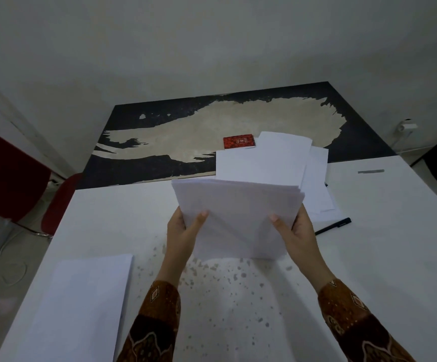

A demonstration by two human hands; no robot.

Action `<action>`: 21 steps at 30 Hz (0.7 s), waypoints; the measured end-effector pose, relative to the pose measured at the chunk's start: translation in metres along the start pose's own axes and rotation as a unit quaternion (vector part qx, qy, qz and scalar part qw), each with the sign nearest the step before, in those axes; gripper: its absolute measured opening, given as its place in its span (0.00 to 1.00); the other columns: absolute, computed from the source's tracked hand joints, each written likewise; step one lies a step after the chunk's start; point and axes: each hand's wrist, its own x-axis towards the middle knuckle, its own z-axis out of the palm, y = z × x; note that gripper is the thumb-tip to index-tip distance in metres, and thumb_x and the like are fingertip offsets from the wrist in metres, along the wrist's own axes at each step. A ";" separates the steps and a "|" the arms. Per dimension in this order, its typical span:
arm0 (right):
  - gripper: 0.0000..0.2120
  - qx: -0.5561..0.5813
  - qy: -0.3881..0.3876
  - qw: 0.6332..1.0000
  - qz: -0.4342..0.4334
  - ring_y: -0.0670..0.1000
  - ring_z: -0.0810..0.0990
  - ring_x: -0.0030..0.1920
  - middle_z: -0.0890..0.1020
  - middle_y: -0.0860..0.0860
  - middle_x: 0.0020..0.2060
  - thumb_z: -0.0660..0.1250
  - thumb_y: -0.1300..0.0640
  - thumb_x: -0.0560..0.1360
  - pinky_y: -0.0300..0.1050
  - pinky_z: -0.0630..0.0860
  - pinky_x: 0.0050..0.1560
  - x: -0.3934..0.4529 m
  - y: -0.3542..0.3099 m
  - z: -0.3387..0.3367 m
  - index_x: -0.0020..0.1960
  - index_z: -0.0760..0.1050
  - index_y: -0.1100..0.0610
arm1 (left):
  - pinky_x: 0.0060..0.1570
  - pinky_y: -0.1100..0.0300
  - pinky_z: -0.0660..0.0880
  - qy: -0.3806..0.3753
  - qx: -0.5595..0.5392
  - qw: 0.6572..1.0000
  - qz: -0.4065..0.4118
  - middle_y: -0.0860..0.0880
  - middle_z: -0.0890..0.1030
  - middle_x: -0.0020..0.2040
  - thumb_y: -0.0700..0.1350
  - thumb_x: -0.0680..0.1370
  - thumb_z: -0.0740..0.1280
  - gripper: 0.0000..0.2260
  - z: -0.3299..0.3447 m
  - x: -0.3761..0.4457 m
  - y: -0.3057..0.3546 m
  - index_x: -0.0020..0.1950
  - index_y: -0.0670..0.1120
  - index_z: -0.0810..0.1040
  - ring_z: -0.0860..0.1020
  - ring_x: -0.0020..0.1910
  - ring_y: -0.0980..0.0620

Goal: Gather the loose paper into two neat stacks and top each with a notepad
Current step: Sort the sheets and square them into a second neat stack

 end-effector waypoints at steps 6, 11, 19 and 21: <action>0.18 -0.048 -0.038 0.996 0.063 0.33 0.76 0.54 0.76 0.40 0.56 0.62 0.60 0.79 0.34 0.76 0.54 0.006 0.032 -0.004 0.62 0.65 0.42 | 0.48 0.58 0.80 -0.020 -0.029 0.998 -0.042 0.52 0.83 0.54 0.46 0.74 0.71 0.14 -0.003 0.005 -0.013 0.59 0.49 0.78 0.81 0.52 0.51; 0.14 -0.043 -0.004 0.998 0.040 0.34 0.77 0.51 0.76 0.39 0.53 0.58 0.62 0.80 0.25 0.72 0.47 0.001 0.030 0.016 0.55 0.67 0.42 | 0.45 0.60 0.80 0.005 -0.047 0.998 -0.042 0.50 0.82 0.55 0.47 0.79 0.64 0.13 0.008 0.000 -0.020 0.63 0.48 0.75 0.81 0.52 0.51; 0.13 -0.041 0.040 0.998 0.028 0.35 0.77 0.46 0.76 0.47 0.51 0.60 0.67 0.78 0.30 0.75 0.45 -0.007 0.042 0.010 0.56 0.66 0.52 | 0.45 0.62 0.79 0.060 -0.071 0.996 -0.012 0.53 0.81 0.55 0.44 0.78 0.66 0.11 0.010 -0.014 -0.027 0.61 0.51 0.75 0.81 0.51 0.57; 0.13 -0.033 0.033 0.998 0.037 0.36 0.77 0.47 0.76 0.48 0.52 0.58 0.67 0.78 0.31 0.75 0.45 -0.007 0.045 0.009 0.58 0.65 0.53 | 0.44 0.64 0.79 0.068 -0.065 0.996 -0.008 0.54 0.82 0.54 0.44 0.78 0.66 0.10 0.015 -0.016 -0.028 0.59 0.52 0.76 0.81 0.50 0.58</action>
